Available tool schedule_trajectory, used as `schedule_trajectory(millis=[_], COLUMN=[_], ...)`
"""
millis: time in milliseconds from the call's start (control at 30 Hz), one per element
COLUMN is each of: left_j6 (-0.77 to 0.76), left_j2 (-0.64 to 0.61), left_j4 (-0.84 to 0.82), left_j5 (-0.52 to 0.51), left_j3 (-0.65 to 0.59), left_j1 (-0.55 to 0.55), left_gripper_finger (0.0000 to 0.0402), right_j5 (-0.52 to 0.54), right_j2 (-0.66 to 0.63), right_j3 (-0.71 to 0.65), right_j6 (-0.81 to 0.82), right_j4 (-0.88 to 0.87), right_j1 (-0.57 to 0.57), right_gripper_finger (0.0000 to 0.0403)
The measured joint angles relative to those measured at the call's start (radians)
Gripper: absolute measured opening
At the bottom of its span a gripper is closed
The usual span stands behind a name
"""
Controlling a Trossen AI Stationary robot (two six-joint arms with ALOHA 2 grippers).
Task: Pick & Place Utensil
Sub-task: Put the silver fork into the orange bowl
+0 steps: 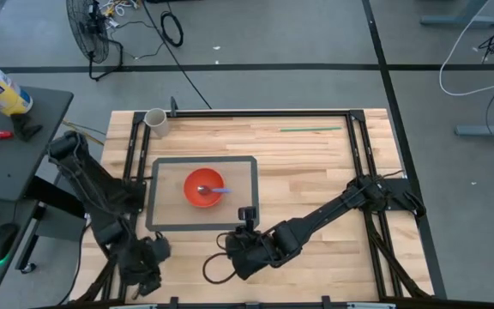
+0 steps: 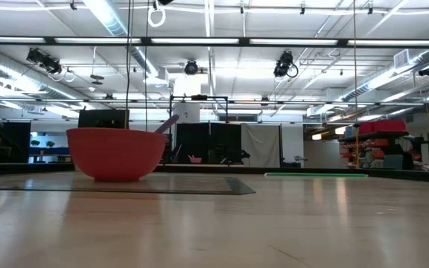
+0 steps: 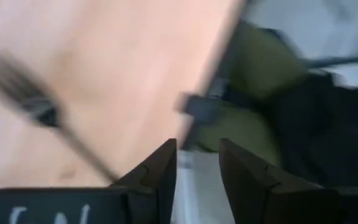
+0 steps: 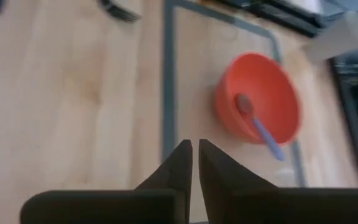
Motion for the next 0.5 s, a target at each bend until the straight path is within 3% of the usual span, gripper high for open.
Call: schedule_trajectory(millis=[233, 500], left_j6=[-0.165, -0.264], left_j2=[0.094, 0.226], left_j4=[-0.231, -0.243], left_j5=[-0.041, 0.013], left_j3=[0.0, 0.0], left_j1=[0.016, 0.004], left_gripper_finger=[0.0124, 0.0137], right_j5=[0.062, 0.052], right_j2=[0.0, 0.0], right_j3=[0.0, 0.0], right_j6=[-0.004, 0.022], right_j4=[0.0, -0.001], right_j1=[-0.011, -0.018], right_gripper_finger=[0.0031, 0.0031])
